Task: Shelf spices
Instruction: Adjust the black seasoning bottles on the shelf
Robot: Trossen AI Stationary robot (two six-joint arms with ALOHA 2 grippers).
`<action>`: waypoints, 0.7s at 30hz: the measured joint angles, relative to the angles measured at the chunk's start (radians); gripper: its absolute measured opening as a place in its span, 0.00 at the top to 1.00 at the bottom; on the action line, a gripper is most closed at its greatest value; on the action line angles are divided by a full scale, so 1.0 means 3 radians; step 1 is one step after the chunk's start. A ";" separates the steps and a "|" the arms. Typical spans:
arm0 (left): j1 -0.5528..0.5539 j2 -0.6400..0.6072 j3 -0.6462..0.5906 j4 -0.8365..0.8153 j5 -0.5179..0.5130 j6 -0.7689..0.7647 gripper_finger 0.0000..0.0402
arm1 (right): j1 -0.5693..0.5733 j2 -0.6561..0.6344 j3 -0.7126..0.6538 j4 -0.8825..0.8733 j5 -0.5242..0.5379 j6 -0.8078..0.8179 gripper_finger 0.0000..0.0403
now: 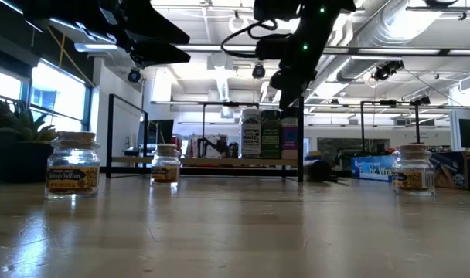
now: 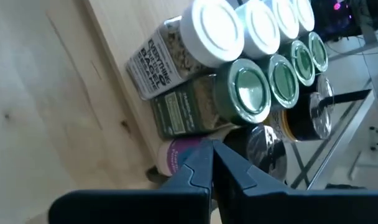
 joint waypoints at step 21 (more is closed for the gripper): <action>0.0000 0.0000 0.0000 -0.0036 0.0000 0.0001 0.29 | -0.0269 0.0063 0.0062 0.0121 -0.0026 -0.0359 1.00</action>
